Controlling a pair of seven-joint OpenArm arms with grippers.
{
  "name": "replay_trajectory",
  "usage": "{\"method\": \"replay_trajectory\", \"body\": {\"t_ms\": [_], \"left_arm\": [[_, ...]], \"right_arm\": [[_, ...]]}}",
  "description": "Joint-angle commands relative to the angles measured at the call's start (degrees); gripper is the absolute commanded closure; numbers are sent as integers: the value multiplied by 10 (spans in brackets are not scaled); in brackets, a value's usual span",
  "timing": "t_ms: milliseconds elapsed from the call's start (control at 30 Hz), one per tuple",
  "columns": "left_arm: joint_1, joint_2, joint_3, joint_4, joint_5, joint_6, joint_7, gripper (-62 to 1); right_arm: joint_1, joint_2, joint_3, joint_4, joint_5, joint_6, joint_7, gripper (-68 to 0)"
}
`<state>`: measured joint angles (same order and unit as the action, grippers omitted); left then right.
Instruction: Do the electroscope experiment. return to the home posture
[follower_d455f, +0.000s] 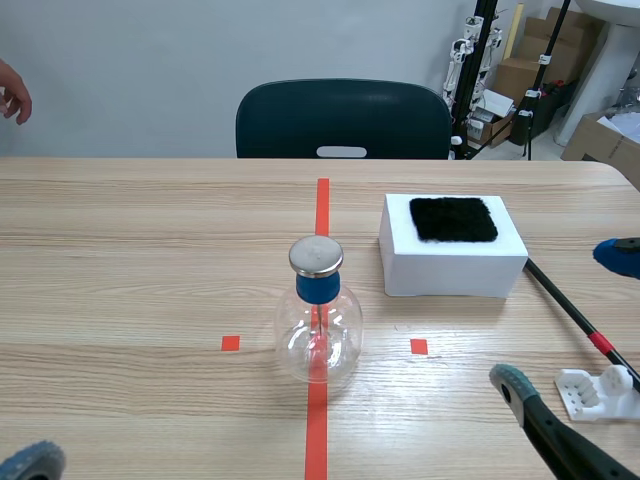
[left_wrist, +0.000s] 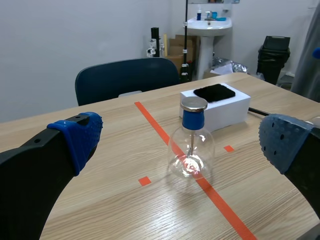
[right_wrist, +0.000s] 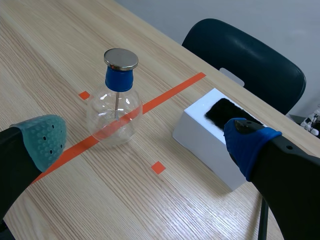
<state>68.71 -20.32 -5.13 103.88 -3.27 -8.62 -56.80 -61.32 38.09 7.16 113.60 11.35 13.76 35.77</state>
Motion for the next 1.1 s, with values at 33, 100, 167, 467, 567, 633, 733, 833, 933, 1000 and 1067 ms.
{"method": "replay_trajectory", "body": {"t_ms": [33, 100, 167, 467, 567, 633, 733, 833, 933, 1000, 1067], "left_arm": [[0, -14, 0, 5, -6, -1, -3, -623], [0, -18, 0, 5, -6, -1, -3, -623], [0, -18, 0, 5, -6, -1, -3, -623], [0, -18, 1, 5, -6, -1, -3, -623], [0, -18, 1, 5, -6, -1, -3, -623], [0, -18, 1, 5, -6, -1, -3, -623], [0, -18, 1, 5, -6, -1, -4, -623], [0, -18, 1, 5, -6, -1, -4, -623], [0, -18, 1, 5, -6, -1, -4, -623], [0, -18, 1, 5, -6, -1, -3, -623], [0, -18, 1, 5, -6, -1, -3, -623]], "right_arm": [[4, 1, 4, 12, 6, -4, 10, -653], [4, 1, 4, 12, 6, -4, 10, -653], [4, 1, 4, 12, 6, -4, 10, -653], [4, 1, 4, 12, 6, -4, 10, -653], [4, 1, 4, 12, 6, -4, 10, -653], [4, 1, 4, 12, 6, -4, 10, -653], [4, 1, 4, 12, 6, -4, 10, -653], [4, 1, 4, 12, 6, -4, 10, -653], [4, 1, 4, 12, 6, -4, 10, -653], [4, 1, 4, 12, 6, -4, 10, -653], [4, 1, 4, 12, 6, -4, 10, -653]]}}
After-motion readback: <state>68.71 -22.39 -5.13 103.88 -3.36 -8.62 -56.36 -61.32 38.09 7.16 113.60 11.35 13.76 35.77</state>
